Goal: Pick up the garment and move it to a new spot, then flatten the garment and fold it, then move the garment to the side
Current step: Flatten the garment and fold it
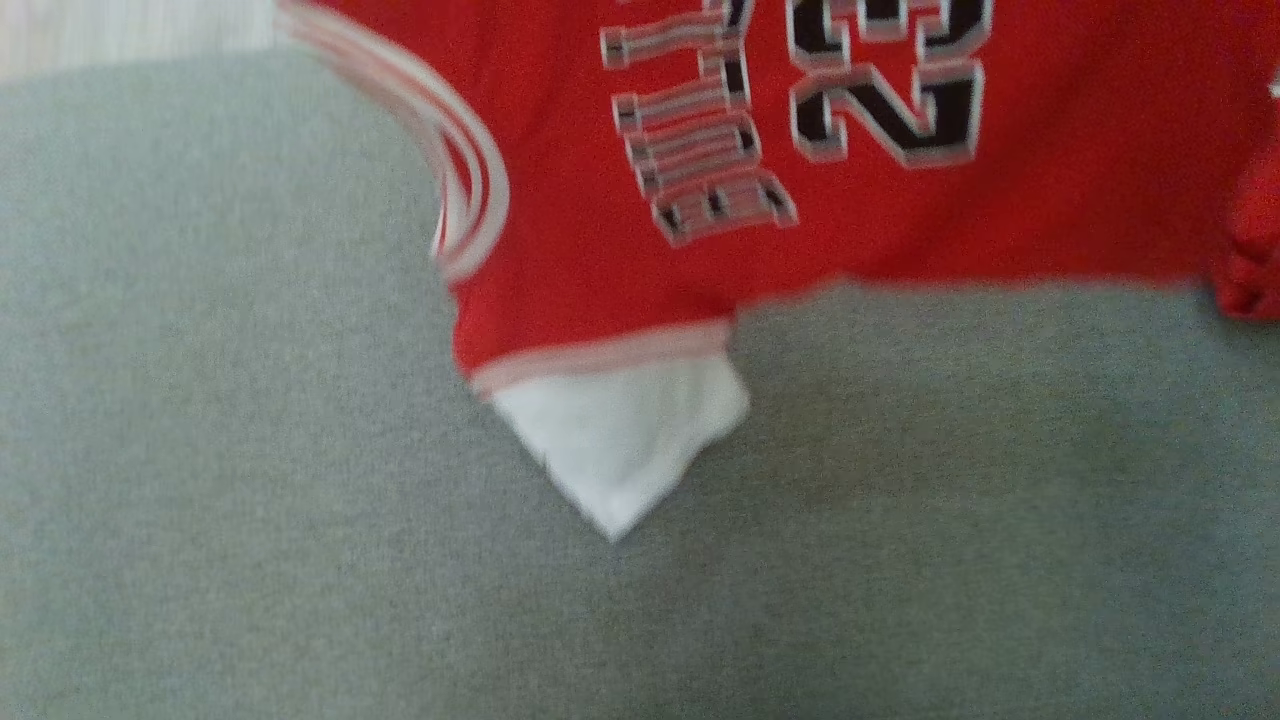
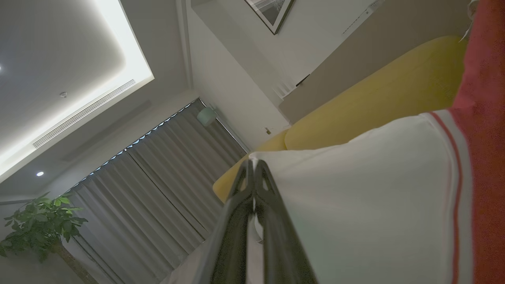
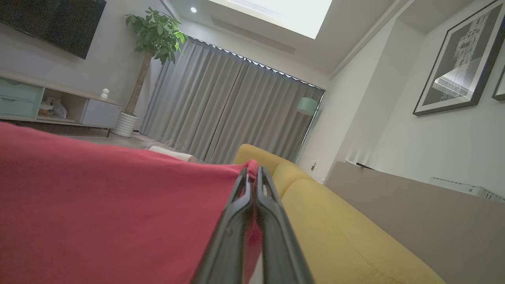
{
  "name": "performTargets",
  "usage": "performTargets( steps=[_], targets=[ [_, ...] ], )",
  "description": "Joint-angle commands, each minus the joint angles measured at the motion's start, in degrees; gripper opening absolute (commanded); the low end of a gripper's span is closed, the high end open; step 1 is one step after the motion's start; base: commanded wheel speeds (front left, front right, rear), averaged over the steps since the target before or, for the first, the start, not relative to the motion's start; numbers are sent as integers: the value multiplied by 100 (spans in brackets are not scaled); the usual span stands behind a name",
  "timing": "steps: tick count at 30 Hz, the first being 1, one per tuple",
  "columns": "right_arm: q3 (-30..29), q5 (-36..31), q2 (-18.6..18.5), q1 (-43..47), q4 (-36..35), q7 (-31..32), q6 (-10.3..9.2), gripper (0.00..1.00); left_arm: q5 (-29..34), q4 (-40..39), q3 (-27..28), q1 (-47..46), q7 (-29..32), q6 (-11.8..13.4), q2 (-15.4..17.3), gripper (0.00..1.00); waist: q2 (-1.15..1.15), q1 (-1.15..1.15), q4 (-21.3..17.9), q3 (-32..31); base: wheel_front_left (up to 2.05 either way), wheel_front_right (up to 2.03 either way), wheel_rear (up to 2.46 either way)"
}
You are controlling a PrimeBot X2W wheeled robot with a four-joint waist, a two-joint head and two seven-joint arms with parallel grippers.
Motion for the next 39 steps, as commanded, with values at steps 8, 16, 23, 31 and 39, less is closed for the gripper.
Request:
performTargets(
  steps=[8, 16, 23, 31, 39],
  targets=[
    [-61, -465, 208, -1222, 802, -662, -4, 0, 688, 736, 413, -1486, -582, 259, -434, 0, 0, -2, 291, 864, 0, 0, 0],
    [179, -750, 134, -1326, 1315, -875, -4, 0, 854, 239, 729, -1098, -617, 159, -543, 0, 0, -2, 512, 1362, 0, 0, 0],
    [267, -405, 33, -485, 1501, -913, -4, 0, 846, -603, 1011, 502, -618, 204, -324, 0, 0, -2, 675, 1485, 0, 0, 0],
    [-302, -1, 34, 1565, 662, -916, -4, 0, 662, -1453, 1317, 2922, -619, 403, 102, 0, 0, -2, 535, 875, 0, 0, 0],
    [-611, 42, 41, 3662, -79, -916, -4, 0, 446, -2008, 1142, 5176, -619, 805, 408, 0, 0, -2, 356, 251, 0, 0, 0]
  ],
)
